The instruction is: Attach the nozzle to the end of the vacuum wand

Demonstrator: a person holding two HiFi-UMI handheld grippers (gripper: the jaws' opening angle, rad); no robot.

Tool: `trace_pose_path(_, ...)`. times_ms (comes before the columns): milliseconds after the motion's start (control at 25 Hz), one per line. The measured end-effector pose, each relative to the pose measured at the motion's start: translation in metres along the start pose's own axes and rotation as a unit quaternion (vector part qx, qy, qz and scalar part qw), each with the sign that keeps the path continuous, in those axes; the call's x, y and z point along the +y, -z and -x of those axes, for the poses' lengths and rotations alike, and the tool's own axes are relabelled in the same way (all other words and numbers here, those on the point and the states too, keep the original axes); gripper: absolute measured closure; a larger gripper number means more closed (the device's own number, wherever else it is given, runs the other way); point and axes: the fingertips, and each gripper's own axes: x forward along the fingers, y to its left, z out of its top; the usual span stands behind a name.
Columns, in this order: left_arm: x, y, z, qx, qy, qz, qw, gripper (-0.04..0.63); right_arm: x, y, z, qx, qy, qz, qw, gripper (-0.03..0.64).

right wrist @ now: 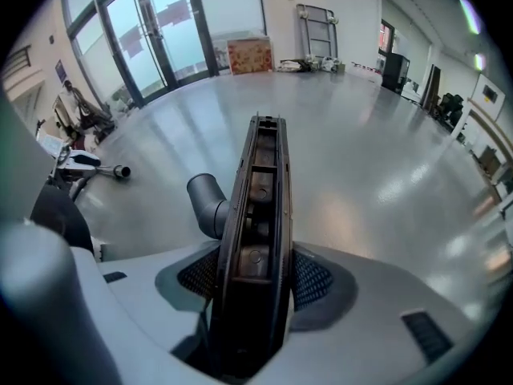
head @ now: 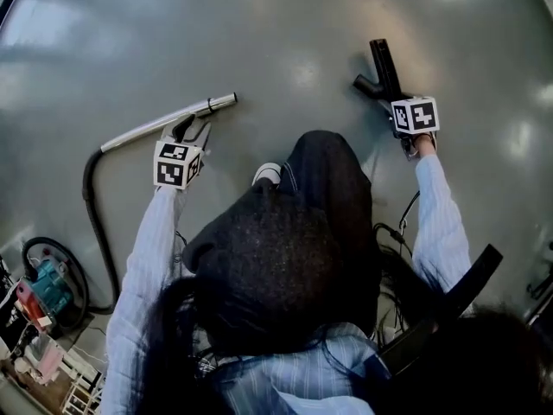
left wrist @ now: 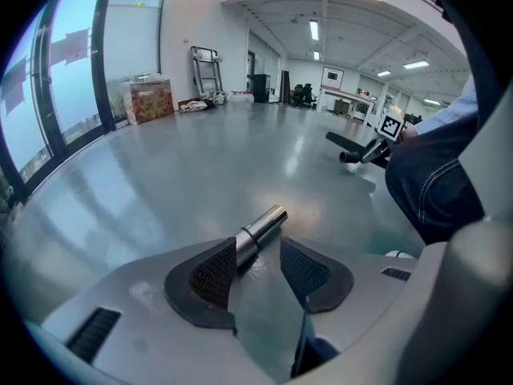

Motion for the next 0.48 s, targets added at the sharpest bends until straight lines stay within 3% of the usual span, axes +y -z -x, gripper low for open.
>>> trace_pose_path(120,0.021,0.002,-0.012,0.031,0.0,-0.062,0.9976,0.417,0.029,-0.025,-0.005,-0.019,-0.024,0.018,0.999,0.377)
trace_pose_path(240,0.042,0.016,-0.022,0.077,0.009,-0.145,0.9865,0.376,0.067,-0.051,-0.011,-0.029,-0.046,0.053,0.997,0.377)
trace_pose_path(360,0.039,0.017,-0.037,0.128,0.026,-0.217,0.9673,0.355,0.085,-0.071,-0.007,-0.026,-0.07,0.102,0.992,0.377)
trace_pose_path(480,0.019,0.016,-0.054,0.19,0.047,-0.275,0.9415,0.347,0.083,-0.079,-0.002,-0.025,-0.091,0.141,0.985,0.377)
